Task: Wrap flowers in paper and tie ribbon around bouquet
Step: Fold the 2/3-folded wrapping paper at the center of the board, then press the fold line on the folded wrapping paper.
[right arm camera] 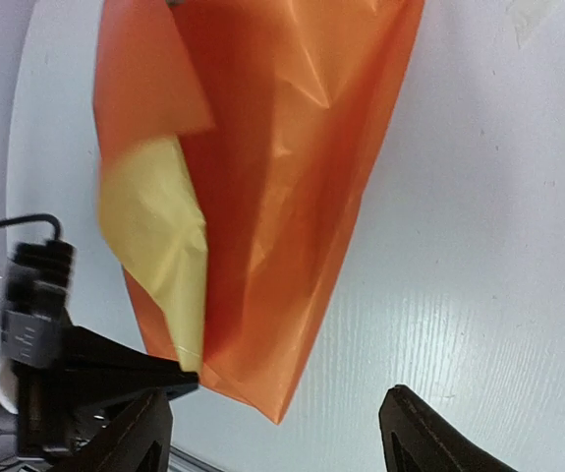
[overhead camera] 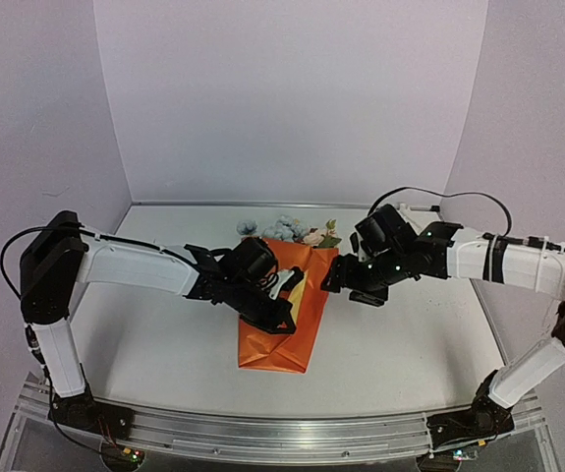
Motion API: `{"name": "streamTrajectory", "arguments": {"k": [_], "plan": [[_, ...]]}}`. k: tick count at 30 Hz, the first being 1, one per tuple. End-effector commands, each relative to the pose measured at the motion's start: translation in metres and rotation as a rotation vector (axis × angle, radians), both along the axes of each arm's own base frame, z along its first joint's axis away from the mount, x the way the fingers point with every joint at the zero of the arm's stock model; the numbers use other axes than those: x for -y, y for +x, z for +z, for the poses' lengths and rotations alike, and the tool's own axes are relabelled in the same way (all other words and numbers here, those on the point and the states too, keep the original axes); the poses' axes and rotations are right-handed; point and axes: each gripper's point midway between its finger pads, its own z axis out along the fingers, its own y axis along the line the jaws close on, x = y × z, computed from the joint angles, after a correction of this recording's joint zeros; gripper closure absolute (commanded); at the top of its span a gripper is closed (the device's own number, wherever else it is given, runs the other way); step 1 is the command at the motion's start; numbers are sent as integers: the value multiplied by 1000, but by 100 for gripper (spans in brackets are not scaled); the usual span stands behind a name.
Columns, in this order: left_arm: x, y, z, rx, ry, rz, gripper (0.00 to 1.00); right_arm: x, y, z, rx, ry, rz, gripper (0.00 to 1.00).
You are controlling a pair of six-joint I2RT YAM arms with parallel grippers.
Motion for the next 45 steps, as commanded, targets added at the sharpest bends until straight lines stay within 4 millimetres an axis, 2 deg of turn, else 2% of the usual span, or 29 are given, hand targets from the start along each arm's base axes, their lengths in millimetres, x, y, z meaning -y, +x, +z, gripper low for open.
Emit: {"name": "streamTrajectory", "arguments": {"k": [1,4,9,18,22,26,29,33,37,40,45], "plan": [[14,4,12,7,-24,-30,100,-8,38,38,79,49,-94,25],[15,5,10,5,-19,-32,100,-13,55,40,73,67,-146,24],[17,6,11,6,-20,-36,100,-24,79,30,41,95,-215,27],[16,6,11,18,-12,-51,100,-40,95,8,-34,151,-287,40],[17,6,12,25,-15,-53,100,-42,99,3,-41,149,-293,53],[17,7,13,26,-17,-51,99,-41,105,1,-41,146,-286,78],[15,6,17,33,-25,-47,88,-43,108,0,-50,149,-252,97],[11,8,33,65,-52,-29,61,-52,114,-3,-91,179,-164,100],[5,7,52,100,-101,-11,48,-50,120,-11,-134,201,-106,100],[-5,13,52,86,-108,24,50,-45,122,-17,-154,204,-83,100],[-33,27,34,20,-96,100,68,-33,116,-30,-171,160,-50,100]]}}
